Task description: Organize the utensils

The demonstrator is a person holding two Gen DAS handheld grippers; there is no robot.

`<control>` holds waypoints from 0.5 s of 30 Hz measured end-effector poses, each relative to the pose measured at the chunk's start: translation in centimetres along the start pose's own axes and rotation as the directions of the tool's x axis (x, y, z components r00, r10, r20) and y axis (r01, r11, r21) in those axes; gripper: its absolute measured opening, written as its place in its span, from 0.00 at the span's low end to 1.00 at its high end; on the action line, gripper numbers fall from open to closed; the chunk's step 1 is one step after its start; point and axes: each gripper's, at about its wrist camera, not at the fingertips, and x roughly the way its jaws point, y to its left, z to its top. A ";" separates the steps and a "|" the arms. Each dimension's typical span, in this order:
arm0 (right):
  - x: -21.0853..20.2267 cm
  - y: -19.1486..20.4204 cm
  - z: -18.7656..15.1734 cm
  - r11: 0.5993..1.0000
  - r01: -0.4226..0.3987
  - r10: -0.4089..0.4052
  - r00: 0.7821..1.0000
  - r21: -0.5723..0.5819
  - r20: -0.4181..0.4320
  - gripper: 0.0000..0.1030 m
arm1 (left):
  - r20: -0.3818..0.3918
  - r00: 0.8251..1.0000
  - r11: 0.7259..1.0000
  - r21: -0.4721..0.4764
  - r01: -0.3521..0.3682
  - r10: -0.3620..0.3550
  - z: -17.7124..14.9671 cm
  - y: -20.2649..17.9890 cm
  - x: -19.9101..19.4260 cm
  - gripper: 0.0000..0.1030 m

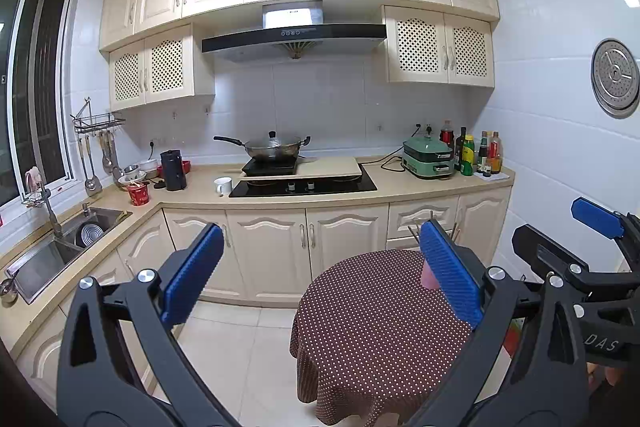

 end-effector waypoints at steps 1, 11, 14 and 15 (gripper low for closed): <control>0.0 0.0 0.0 1.000 0.000 0.000 1.000 0.000 0.000 0.92 | 0.000 1.000 1.000 -0.001 0.000 0.000 0.0 -0.1 -0.1 0.94; 0.1 -0.1 0.0 1.000 -0.001 0.001 1.000 0.000 -0.002 0.92 | 0.001 1.000 1.000 0.002 -0.002 0.002 0.0 0.0 0.0 0.94; 0.0 -0.1 0.0 1.000 -0.003 0.003 1.000 0.003 -0.002 0.92 | 0.001 1.000 1.000 0.003 -0.003 0.003 0.1 0.3 0.1 0.94; 0.1 -0.1 0.0 1.000 -0.002 0.002 1.000 0.002 -0.002 0.92 | 0.002 1.000 1.000 0.003 -0.003 0.003 0.1 0.3 0.1 0.94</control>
